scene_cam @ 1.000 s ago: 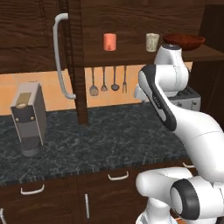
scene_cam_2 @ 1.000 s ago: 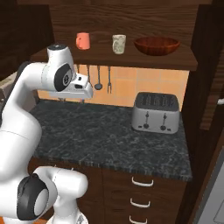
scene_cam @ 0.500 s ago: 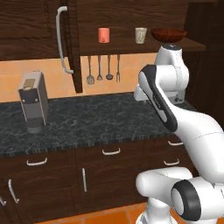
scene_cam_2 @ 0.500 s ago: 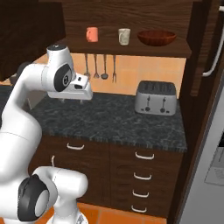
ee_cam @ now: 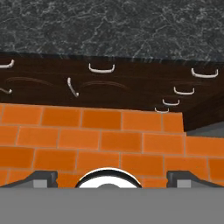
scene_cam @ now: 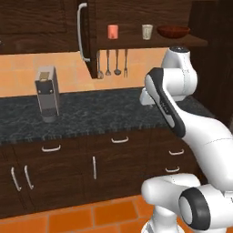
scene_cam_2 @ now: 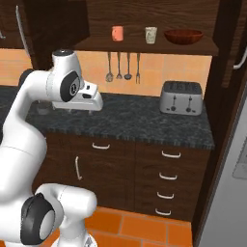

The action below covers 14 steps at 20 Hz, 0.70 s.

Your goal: Gather all objects into one cabinet and sort the glasses and bowls to opposite sides.

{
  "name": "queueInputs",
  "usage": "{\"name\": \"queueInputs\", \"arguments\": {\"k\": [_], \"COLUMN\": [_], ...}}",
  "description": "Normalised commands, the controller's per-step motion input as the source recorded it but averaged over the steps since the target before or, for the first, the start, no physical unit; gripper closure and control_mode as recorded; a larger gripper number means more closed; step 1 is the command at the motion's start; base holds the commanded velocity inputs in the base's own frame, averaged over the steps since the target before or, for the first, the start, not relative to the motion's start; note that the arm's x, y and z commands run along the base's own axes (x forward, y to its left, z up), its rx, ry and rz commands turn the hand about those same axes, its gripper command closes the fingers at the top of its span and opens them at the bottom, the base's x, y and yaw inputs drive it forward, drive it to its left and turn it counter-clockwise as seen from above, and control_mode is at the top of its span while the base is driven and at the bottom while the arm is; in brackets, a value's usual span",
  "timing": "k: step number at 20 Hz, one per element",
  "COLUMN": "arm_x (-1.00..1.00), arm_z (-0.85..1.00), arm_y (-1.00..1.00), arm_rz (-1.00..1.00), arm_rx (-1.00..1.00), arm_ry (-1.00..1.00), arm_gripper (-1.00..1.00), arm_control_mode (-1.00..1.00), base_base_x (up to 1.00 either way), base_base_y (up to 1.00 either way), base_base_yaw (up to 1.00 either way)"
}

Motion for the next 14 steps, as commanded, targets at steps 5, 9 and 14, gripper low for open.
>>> {"name": "queueInputs", "arguments": {"k": [5,9,14], "arm_x": [0.0,0.0,0.0], "arm_z": [0.0,0.0,0.0], "arm_y": [0.0,0.0,0.0], "arm_rz": [0.0,0.0,0.0], "arm_rx": [0.0,0.0,0.0], "arm_ry": [0.0,0.0,0.0], "arm_gripper": [-1.0,-1.0,-1.0], "arm_control_mode": [1.0,1.0,1.0], "base_base_x": [-0.64,-0.4,-0.26], "base_base_y": [0.65,0.79,0.72], "base_base_yaw": [0.0,0.0,0.04]}}
